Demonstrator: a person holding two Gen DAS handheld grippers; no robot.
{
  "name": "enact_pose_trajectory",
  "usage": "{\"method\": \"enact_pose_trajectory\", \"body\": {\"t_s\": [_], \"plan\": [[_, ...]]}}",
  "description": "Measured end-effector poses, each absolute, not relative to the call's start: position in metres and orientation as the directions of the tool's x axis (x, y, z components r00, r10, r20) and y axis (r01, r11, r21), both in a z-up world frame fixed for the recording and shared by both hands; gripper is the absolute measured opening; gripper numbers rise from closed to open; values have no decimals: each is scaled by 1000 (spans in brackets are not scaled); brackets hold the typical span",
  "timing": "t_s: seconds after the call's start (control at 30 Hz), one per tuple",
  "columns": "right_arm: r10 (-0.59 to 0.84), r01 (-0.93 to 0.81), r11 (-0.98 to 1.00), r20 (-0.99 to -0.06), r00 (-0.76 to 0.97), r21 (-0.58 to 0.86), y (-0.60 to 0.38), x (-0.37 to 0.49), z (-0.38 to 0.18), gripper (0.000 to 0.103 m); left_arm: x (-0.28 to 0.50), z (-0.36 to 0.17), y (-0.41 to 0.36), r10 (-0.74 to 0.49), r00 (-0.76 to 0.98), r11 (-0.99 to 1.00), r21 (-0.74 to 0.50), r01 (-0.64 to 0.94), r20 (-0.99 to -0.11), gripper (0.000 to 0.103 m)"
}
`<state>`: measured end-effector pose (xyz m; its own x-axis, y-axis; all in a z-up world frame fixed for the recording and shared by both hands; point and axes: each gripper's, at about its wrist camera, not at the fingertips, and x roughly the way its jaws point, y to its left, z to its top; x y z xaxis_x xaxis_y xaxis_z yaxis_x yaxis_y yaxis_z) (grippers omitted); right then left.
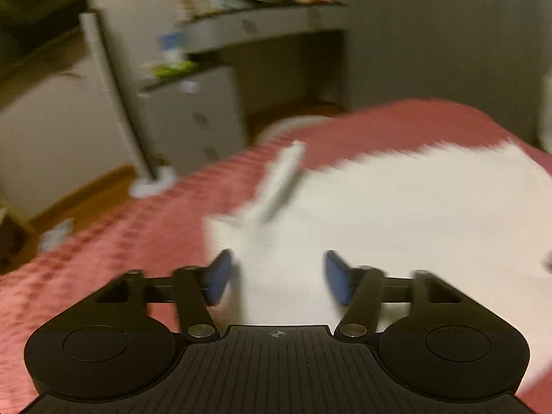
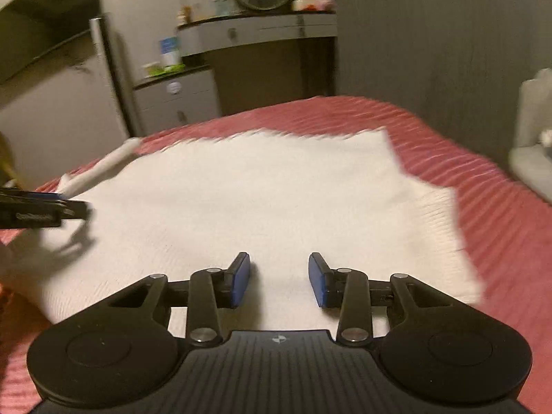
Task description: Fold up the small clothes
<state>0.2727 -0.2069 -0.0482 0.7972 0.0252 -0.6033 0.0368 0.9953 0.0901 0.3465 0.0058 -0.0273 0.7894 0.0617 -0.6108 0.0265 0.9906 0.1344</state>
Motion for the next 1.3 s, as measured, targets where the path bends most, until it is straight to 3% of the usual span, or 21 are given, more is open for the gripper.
{"method": "enact_pose_trajectory", "body": {"t_s": [0.07,0.2,0.3,0.43,0.5,0.53,0.63,0.7,0.9,1.03,1.07,1.1,1.23,1.3], "plan": [[-10,79,993,-594,804,90,-216,260,-43,52,359,-28,36,181,744,983,144,-114,-644,73],[-59,138,987,-610,790,82,-240,241,-43,52,356,-22,95,245,694,950,24,-312,-677,69],[-79,125,991,-585,807,39,-236,229,-40,52,341,-21,113,29,700,957,-182,-226,-714,74],[-20,52,998,-542,840,44,-221,213,-34,51,328,-29,109,-275,665,906,-418,-61,-694,77],[21,18,998,-541,841,67,-221,208,-35,47,323,-31,95,-312,646,911,-411,-2,-696,81],[23,14,998,-552,833,63,-218,212,-38,38,321,-34,86,-304,637,925,-380,19,-708,81],[-69,79,997,-624,778,-12,-219,219,-50,32,322,-47,67,-282,590,951,-302,68,-757,81],[-111,135,991,-651,751,-14,-226,220,-54,32,324,-56,69,-317,548,942,-323,90,-774,80],[-62,130,989,-621,781,64,-219,200,-38,34,342,-70,91,-353,571,907,-420,17,-741,77],[-14,103,988,-605,796,113,-208,188,-35,34,336,-66,95,-358,578,908,-417,33,-734,59],[-8,98,988,-602,799,117,-206,187,-35,34,335,-63,96,-366,579,906,-422,42,-728,37],[-1,89,989,-601,799,117,-202,189,-34,34,335,-58,95,-393,578,895,-443,60,-716,25],[30,51,992,-606,795,116,-183,192,-37,34,335,-49,101,-426,586,868,-495,49,-689,24],[54,32,991,-606,794,130,-173,195,-38,34,335,-50,99,-418,575,876,-480,49,-703,30]]}}
